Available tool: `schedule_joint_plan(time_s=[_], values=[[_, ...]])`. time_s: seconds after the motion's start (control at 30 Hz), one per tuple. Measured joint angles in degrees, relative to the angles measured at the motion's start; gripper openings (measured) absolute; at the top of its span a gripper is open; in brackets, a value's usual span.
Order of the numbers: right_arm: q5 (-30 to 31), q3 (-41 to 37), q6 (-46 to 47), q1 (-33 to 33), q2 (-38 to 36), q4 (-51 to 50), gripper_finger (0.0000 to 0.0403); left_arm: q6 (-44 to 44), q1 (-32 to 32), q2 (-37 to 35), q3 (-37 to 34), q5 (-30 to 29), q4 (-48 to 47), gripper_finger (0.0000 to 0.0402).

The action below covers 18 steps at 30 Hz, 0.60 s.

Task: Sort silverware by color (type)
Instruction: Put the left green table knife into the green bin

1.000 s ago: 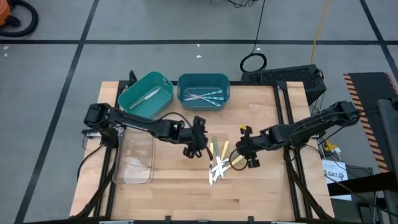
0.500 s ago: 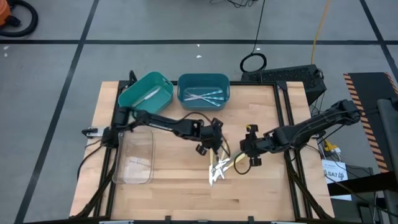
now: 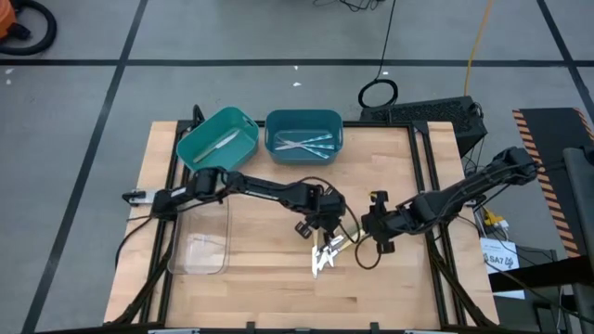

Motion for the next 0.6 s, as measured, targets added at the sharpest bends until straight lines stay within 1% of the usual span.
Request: schedule_joint_plan(time_s=[0.1,0.3,0.4,0.47,0.6], values=[[0.0,0.0,0.4,0.5,0.0,2.0,0.0153,-4.4,0.3,0.8,1.6,0.1,-4.9,0.0140],[1.8,0.0,-0.5,0.7,0.4,9.8,0.0153,-17.9,1.8,0.7,3.7,0.0,-17.3,0.0140],[3.1,-0.1,-1.4,1.0,1.3,12.4,0.0153,-23.5,2.2,0.8,4.2,0.0,-18.7,0.0140],[4.6,-0.2,-1.3,1.4,2.2,14.5,0.0153,-28.1,2.3,0.8,5.0,0.0,-21.7,0.0140],[6.1,-4.1,-1.8,2.0,4.3,25.5,0.0153,-38.1,2.4,0.8,6.2,0.0,-26.1,0.0140]])
